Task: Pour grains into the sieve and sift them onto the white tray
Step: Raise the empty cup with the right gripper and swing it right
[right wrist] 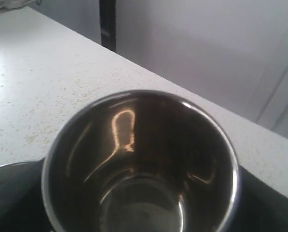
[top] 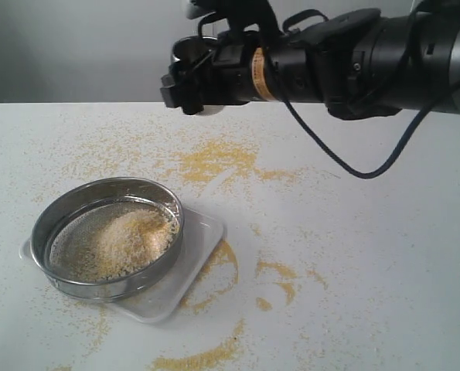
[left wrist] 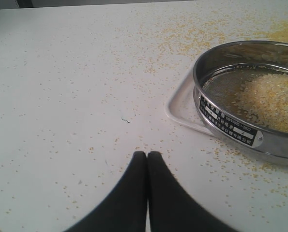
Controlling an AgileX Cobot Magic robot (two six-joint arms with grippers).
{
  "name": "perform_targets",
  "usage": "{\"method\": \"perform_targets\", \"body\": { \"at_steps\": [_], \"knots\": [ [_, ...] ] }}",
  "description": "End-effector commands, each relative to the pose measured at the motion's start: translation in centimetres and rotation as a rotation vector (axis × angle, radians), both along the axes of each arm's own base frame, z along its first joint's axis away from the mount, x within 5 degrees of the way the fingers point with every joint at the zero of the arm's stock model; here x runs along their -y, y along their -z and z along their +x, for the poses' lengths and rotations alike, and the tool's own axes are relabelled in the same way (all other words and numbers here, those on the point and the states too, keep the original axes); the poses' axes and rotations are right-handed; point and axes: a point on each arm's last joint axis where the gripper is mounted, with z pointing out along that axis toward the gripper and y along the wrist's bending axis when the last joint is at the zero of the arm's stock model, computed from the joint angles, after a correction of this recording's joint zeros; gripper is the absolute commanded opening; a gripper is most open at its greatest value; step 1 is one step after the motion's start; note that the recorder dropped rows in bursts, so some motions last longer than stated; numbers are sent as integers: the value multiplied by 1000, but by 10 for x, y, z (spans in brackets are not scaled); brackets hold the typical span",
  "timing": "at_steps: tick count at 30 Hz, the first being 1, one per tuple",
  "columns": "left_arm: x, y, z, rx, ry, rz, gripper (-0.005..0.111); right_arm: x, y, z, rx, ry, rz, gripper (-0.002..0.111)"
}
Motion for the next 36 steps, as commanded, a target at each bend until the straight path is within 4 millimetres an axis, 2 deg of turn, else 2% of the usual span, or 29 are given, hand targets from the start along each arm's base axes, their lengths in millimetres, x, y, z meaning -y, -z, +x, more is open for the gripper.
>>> {"method": "perform_targets", "body": {
  "at_steps": [1,4,7,9,13,19,25,31,36],
  "knots": [
    [0,1,0,2,-2,-8,0,33,6,16,-54,124,42,0],
    [0,1,0,2,-2,-8,0,48,14,21,-83,131,34,0],
    [0,1,0,2,-2,-8,0,65,27,25,-70,167,-48,0],
    [0,1,0,2,-2,-8,0,79,40,28,-95,211,-78,0],
    [0,1,0,2,-2,-8,0,93,66,33,-150,216,-133,0],
    [0,1,0,2,-2,-8,0,101,105,45,-222,186,-209,0],
    [0,1,0,2,-2,-8,0,110,134,52,-301,174,-223,0],
    [0,1,0,2,-2,-8,0,106,146,51,-290,82,-271,0],
    [0,1,0,2,-2,-8,0,93,141,46,-240,-105,-228,0]
  ]
}}
